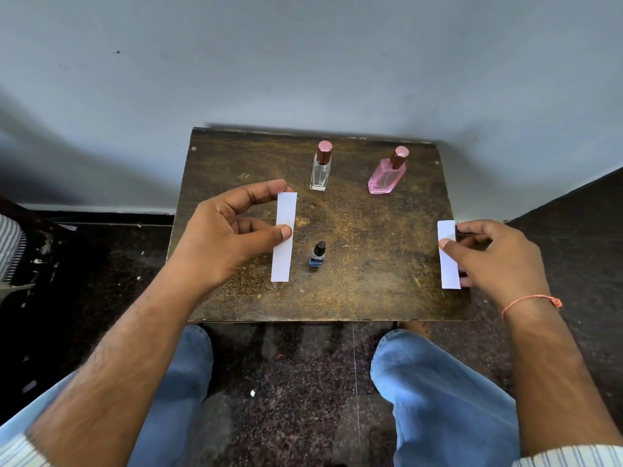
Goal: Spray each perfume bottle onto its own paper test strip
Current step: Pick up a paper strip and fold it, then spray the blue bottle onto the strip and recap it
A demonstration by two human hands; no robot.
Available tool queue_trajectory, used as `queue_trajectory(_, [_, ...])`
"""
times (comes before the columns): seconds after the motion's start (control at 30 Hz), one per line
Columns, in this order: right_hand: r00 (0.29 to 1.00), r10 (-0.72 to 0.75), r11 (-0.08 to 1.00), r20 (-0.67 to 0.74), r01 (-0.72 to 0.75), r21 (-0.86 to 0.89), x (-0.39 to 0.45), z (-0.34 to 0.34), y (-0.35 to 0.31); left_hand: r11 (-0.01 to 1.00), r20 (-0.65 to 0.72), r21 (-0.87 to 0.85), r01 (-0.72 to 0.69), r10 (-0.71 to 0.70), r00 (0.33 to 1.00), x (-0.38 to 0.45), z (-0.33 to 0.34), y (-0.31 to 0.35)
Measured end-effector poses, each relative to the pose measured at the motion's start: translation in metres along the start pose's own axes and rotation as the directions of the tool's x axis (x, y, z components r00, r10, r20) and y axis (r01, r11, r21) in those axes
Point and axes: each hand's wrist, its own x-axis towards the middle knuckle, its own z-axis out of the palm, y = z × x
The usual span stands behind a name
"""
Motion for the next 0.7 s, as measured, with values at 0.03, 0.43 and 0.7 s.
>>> queue_trajectory(0.03, [1.0, -0.002, 1.0, -0.016, 0.002, -0.002, 0.0, 0.001, 0.0, 1.0, 0.001, 0.0, 0.002, -0.002, 1.0, 0.0, -0.001, 0.0])
queue_trajectory(0.43, [0.94, -0.248, 0.968, -0.234, 0.233, -0.091, -0.01, 0.012, -0.015, 1.0, -0.011, 0.0, -0.017, 0.017, 1.0, -0.002, -0.003, 0.001])
queue_trajectory(0.7, [0.761, -0.626, 0.77, 0.171, 0.566, 0.295, -0.051, 0.076, -0.055, 0.999, -0.015, -0.009, -0.038, 0.038, 0.999, -0.001, -0.003, 0.0])
